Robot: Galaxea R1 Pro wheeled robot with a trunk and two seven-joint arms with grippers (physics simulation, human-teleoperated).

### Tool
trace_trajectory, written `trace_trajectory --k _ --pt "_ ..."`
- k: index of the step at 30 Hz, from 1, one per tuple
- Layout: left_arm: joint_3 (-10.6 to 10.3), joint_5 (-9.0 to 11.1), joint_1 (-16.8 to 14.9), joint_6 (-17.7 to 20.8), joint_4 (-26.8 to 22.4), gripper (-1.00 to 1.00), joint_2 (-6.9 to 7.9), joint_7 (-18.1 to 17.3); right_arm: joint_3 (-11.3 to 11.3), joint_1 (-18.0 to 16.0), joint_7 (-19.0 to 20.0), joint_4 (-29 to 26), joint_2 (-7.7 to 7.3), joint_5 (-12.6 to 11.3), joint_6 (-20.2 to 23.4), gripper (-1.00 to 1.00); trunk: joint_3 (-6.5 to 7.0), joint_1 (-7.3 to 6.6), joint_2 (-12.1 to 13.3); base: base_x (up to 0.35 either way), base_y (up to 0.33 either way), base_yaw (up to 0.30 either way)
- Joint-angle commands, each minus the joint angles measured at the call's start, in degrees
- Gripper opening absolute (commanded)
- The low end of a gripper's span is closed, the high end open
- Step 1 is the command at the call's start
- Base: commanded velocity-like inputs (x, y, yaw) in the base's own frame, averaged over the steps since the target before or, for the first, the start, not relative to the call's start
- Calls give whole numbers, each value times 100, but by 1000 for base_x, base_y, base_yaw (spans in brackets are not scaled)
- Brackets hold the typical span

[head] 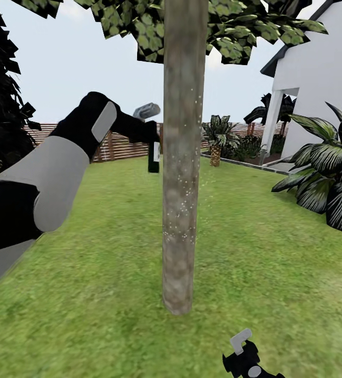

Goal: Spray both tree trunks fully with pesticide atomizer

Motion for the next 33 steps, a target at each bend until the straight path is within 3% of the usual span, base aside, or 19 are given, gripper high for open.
trace_trajectory --k 1,3,9,14,33 --pt "-1 -7 -118 -1 57 -100 0 1 0 0 0 -1 0 0 8 100 0 0 1 0 0 0" --pt "-1 -7 -367 -1 151 -100 2 1 0 0 0 0 0 1 17 100 0 0 1 0 0 0" --pt "14 -7 -722 -1 209 -100 9 2 0 0 0 1 0 1 26 100 0 0 1 0 0 0" --pt "175 -7 -948 -1 240 -100 9 7 0 0 0 -2 0 1 27 100 0 0 1 0 0 0" --pt "194 -6 -1130 -4 325 -100 18 10 0 0 0 -2 0 1 27 100 0 0 1 0 0 0"
